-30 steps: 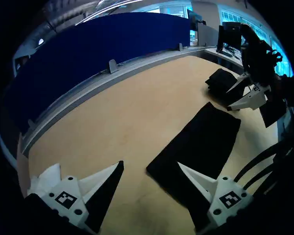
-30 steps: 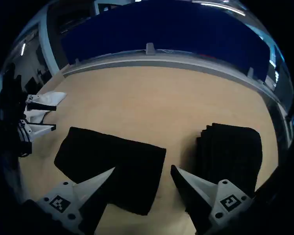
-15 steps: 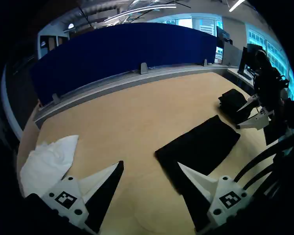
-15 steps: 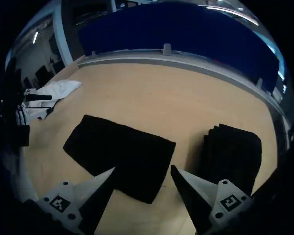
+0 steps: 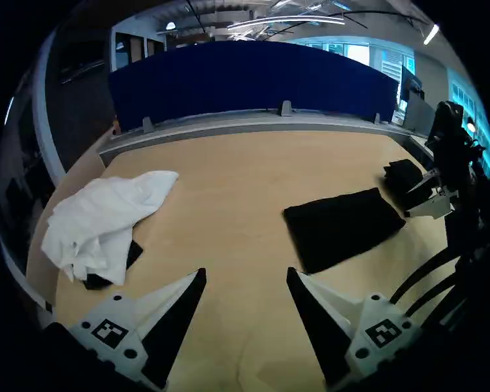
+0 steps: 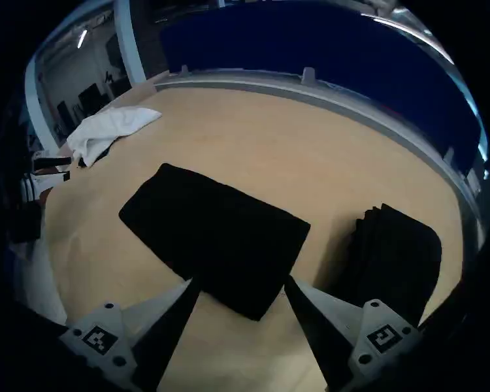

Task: Fold towel

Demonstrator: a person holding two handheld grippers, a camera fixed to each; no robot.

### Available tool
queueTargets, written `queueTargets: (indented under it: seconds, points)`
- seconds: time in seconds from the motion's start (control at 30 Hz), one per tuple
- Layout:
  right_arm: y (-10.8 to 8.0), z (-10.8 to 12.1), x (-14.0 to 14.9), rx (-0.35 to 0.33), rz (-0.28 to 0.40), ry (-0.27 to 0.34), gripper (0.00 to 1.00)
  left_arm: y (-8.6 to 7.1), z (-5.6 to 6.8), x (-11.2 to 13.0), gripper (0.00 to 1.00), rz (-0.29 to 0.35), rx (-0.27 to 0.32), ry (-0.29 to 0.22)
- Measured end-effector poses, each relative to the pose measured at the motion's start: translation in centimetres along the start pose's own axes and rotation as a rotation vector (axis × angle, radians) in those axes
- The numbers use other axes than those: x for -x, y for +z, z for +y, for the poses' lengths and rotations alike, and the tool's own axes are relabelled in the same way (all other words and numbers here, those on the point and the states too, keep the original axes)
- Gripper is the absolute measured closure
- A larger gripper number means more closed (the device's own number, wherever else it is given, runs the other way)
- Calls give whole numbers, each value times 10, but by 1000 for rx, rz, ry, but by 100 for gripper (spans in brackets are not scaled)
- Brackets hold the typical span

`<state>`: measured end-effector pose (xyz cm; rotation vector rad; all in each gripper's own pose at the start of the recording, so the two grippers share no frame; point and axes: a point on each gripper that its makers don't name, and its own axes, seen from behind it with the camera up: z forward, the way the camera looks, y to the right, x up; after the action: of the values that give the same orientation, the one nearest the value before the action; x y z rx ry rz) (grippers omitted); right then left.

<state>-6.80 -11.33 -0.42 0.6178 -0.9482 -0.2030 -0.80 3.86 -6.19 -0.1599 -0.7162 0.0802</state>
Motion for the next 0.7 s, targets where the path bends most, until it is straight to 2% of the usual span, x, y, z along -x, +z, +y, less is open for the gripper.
queueTargets:
  seconds: [0.1,0.3,0.5,0.7]
  points:
    - [-1,-1,3,-4,-8,-9,0,-6,-2,8,9,-3,-11,-13]
    - [-3,-3,14,-8,-36,-33,0,-14,-6,10,9,8,-27,-28]
    - [1,0,40,0,-80,-60,0,-24,-4,19,9,0,-31,-26]
    - [5,3,55,2,-94,-56,2,-27,1,32,9,-21,-25,-26]
